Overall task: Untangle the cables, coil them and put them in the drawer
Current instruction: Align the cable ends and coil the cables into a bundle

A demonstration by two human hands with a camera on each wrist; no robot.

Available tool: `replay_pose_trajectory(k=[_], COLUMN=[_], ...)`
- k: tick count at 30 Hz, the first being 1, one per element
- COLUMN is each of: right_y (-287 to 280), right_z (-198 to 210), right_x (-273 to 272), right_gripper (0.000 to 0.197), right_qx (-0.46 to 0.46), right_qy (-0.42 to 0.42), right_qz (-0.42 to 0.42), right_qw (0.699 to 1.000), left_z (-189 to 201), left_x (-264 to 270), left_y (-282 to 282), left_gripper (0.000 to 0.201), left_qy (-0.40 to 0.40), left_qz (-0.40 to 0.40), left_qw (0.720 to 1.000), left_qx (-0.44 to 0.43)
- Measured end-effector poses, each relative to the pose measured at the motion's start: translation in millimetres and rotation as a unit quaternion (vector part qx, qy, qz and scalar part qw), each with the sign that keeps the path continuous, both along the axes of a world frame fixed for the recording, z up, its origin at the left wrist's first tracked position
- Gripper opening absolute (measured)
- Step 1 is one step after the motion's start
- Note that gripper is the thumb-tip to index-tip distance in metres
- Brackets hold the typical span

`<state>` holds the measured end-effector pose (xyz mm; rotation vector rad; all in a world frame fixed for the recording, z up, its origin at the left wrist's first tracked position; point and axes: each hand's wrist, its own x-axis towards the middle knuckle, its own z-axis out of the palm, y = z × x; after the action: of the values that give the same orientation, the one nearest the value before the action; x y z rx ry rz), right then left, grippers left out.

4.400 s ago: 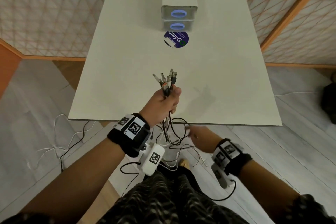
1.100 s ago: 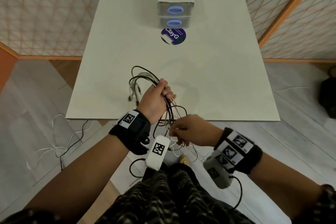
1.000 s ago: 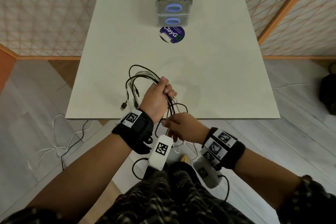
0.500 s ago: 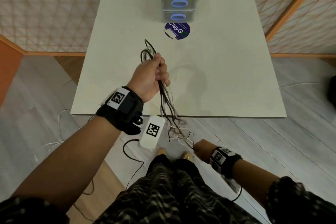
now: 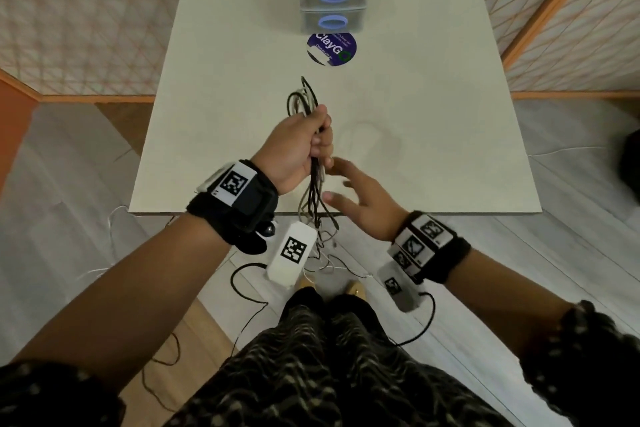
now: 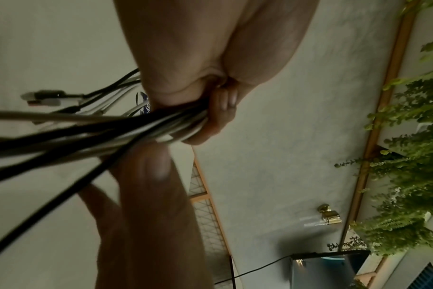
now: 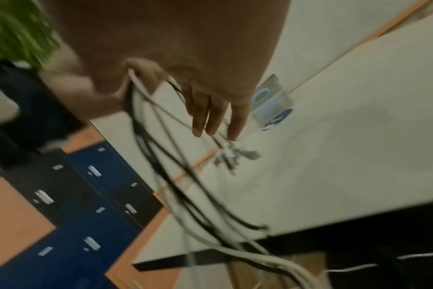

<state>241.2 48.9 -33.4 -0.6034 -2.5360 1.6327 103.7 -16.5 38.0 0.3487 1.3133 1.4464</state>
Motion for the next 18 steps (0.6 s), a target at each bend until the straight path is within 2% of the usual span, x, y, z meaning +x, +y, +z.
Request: replay_pose_trajectory(k=[1,2,4,6,7,9,10,12,16,18], right_y=[-4.1,-7.5,-8.3,-4.0,-1.5,2.6,3.6,1.8,-5.5,-13.7], right_z=[8.8,13.2,15.5,20.5,22.6,34.0,38.3,42.7,18.3,-21.1], right_x=[-8.6,-16.0,-25.5,-29.1,-30.0,-31.7,-34.1,-37.4,-29.5,-11.9], right_gripper=[0.055,0.049,0.029,0.032,0.033,0.028,0.022,0.017,0.016,0.014], right_qx=[-0.009,-0.008,-0.017,-0.040,-0.047,-0.047,-0.039,-0.037,-0.019,0.020], right_qy=[-0.011,-0.031,-0.045,-0.038,-0.029,-0.009,0.004,0.012,0.006,0.005], right_qz=[0.044,0.070,0.063,0.036,0.031,0.042,0.052,0.062,0.062,0.076], right_qw=[0.999,0.997,0.997,0.998,0.998,0.998,0.998,0.997,0.998,0.997], left_z=[0.1,0.8,4.5,1.3,-3.7,-15.8,-21.8,-26.4,-15.5,-8.1], left_x=[3.6,5.7,7.2,5.1,5.4,10.4,14.3,19.9,21.3,19.1], left_y=[1.8,3.1,2.2,-5.3,-11.2,-23.6,-27.3,-28.1,-18.3,-16.1], left_gripper=[0.033,0.033,0.030,0.024,0.029,0.044,0.040,0.026,0.037,0.038], left_qy=[0.000,-0.004,-0.002,0.106,0.170,0.228,0.239,0.244,0.195,0.132], left_qz=[0.004,0.013,0.032,0.022,-0.004,-0.059,-0.066,-0.035,0.066,0.104], left_qw=[1.000,1.000,0.999,0.994,0.984,0.969,0.965,0.966,0.978,0.986], left_qx=[0.001,0.001,0.005,-0.021,-0.047,-0.078,-0.083,-0.074,-0.041,0.002])
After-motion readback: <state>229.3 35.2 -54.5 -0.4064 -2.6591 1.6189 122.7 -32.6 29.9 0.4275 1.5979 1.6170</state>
